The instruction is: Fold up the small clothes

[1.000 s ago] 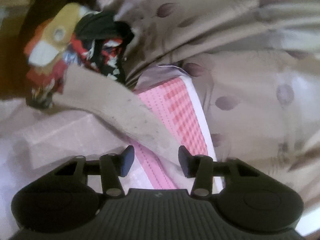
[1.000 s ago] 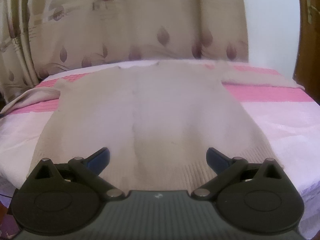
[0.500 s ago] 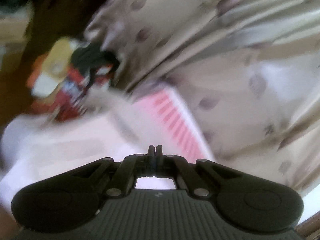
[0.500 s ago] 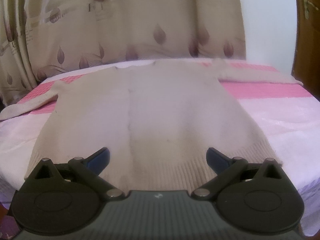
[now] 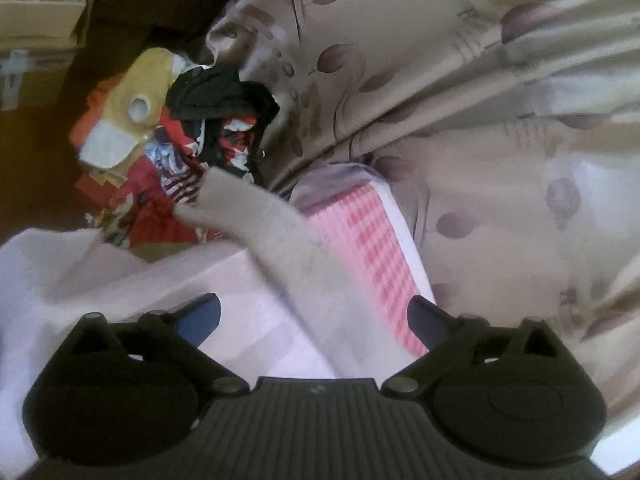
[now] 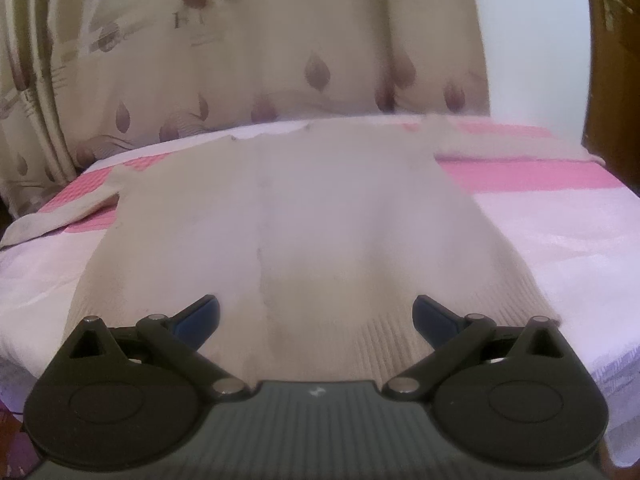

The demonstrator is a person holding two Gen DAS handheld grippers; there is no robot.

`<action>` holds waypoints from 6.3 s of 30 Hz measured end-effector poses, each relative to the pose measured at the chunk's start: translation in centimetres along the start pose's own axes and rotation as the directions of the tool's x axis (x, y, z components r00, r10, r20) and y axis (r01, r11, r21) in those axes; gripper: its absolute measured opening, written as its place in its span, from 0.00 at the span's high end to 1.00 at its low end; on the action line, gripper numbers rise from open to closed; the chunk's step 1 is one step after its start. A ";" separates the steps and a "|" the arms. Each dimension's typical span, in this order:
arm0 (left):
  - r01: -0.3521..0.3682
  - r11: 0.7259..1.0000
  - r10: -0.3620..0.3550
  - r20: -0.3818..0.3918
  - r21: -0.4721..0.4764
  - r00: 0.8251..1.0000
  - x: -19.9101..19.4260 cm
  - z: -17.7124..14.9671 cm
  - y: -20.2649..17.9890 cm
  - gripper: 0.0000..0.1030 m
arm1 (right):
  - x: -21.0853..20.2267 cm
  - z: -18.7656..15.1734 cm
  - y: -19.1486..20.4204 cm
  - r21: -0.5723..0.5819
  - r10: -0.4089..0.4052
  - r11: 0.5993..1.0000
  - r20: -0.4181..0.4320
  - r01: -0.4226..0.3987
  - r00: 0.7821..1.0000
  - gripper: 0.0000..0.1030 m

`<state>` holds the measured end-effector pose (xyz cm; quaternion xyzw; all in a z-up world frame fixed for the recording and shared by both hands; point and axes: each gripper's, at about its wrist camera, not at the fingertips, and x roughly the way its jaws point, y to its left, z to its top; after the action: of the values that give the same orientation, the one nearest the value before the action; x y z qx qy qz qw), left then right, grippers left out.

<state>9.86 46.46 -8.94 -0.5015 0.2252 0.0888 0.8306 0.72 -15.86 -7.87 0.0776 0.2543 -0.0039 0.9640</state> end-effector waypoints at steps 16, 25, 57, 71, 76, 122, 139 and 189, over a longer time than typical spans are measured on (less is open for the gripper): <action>-0.010 0.969 -0.043 0.208 0.246 0.977 -1.7 0.1 -2.2 0.96 | 0.1 0.0 -1.9 0.049 -0.018 0.999 0.009 0.018 1.000 0.00; -0.150 0.989 0.134 0.346 0.019 0.929 -4.8 -2.0 3.7 0.09 | -0.1 2.0 -8.5 0.199 0.037 0.979 0.080 -0.052 0.996 0.00; -0.230 0.805 0.129 0.216 0.548 0.968 5.9 -22.0 -13.1 0.14 | 24.1 14.3 -54.2 0.822 0.004 0.557 0.140 -0.119 0.990 0.51; -0.223 0.803 0.124 0.212 0.553 0.969 6.0 -22.1 -13.1 0.04 | 21.0 15.7 -50.8 0.746 -0.048 0.647 0.244 -0.156 0.969 0.92; -0.173 0.845 0.074 0.209 0.507 0.975 5.5 -21.6 -12.2 0.02 | 17.3 19.0 -44.4 0.671 0.073 0.677 0.346 -0.302 0.935 0.92; -0.002 0.927 -0.081 0.204 0.376 0.976 4.3 -20.2 -9.7 0.00 | 18.6 7.7 8.6 -0.095 0.616 0.778 -0.087 -0.622 0.783 0.33; -0.011 0.928 -0.073 0.213 0.373 0.974 4.4 -20.3 -9.9 0.00 | 24.8 12.2 17.9 -0.349 0.397 0.834 -0.160 -0.428 0.904 0.33; 0.099 0.874 -0.225 -0.214 -0.477 0.951 3.7 6.1 11.4 0.24 | 18.4 3.6 7.7 -0.192 0.441 0.877 -0.042 -0.440 0.897 0.31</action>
<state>10.61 56.95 -17.34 -0.7084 0.2627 0.0019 0.6551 18.87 -8.26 -12.71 0.0381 0.2275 0.2404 0.9429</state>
